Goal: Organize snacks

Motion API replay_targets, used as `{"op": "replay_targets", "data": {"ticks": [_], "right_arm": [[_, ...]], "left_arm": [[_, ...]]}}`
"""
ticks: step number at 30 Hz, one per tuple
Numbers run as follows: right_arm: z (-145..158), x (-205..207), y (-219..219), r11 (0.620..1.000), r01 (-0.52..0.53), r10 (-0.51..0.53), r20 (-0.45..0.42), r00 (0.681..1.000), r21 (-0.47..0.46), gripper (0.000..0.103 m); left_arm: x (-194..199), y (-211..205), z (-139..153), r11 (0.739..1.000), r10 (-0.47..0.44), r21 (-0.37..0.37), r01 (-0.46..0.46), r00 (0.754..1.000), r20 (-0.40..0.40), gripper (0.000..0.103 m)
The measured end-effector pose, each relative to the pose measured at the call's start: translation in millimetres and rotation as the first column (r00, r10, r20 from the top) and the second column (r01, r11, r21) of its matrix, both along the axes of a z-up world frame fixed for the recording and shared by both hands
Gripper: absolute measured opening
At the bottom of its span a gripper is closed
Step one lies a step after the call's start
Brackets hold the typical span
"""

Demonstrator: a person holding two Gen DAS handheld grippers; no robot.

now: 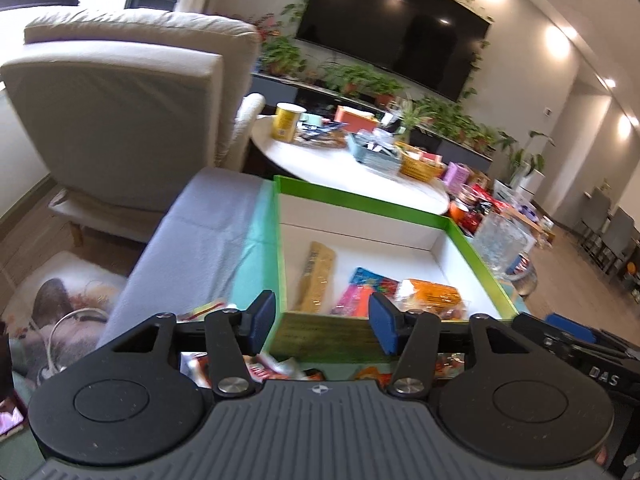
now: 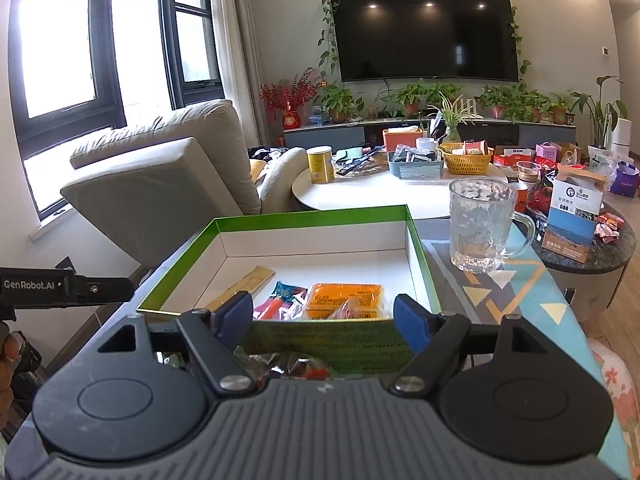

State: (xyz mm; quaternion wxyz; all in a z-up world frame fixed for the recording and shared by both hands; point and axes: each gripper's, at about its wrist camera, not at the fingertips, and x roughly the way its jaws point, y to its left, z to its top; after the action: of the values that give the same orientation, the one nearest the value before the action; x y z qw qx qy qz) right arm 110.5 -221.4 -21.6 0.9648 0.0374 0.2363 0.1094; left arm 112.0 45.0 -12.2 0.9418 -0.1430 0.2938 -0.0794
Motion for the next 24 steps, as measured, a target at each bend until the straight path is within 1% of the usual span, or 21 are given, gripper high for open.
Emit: {"op": "replay_targets", "data": {"ticks": [3,7,10,13,16,18,22,24], "right_arm": [[-2,-4,-1,1.000,0.005,-0.005,-0.005,1.000,0.003,0.059],[-5,-10,-4,1.000,0.013,-0.013,-0.012,1.000,0.015,0.059],[-8,-14,-7,1.000,0.015,-0.014,-0.021,1.000,0.021,0.059],[-11,-16,-8,1.000,0.010,-0.009,-0.041,0.999,0.023,0.059],[-14,-19,-8,1.000,-0.005,0.006,-0.056,0.998,0.018,0.059],[-17,-20,-7,1.000,-0.011,0.011,-0.062,0.998,0.009,0.059],[-22,-20,-7,1.000,-0.018,0.019,-0.081,0.997,0.011,0.059],[-25,-19,-7,1.000,-0.016,0.017,-0.091,0.996,0.010,0.059]], "left_arm": [[-2,12,-4,0.999,0.041,-0.015,-0.042,0.999,-0.025,0.053],[3,28,-13,0.993,0.109,-0.040,-0.113,0.990,-0.087,0.054],[8,30,-22,0.992,0.112,-0.043,-0.119,0.984,-0.140,0.054],[16,26,-32,0.993,0.109,-0.020,-0.115,0.977,-0.184,0.054],[19,24,-42,0.991,0.131,0.002,-0.133,0.968,-0.213,0.054],[24,24,-48,0.987,0.157,0.021,-0.156,0.957,-0.244,0.054],[29,23,-54,0.984,0.179,0.039,-0.175,0.950,-0.256,0.055],[31,21,-57,0.983,0.181,0.047,-0.175,0.950,-0.253,0.058]]}}
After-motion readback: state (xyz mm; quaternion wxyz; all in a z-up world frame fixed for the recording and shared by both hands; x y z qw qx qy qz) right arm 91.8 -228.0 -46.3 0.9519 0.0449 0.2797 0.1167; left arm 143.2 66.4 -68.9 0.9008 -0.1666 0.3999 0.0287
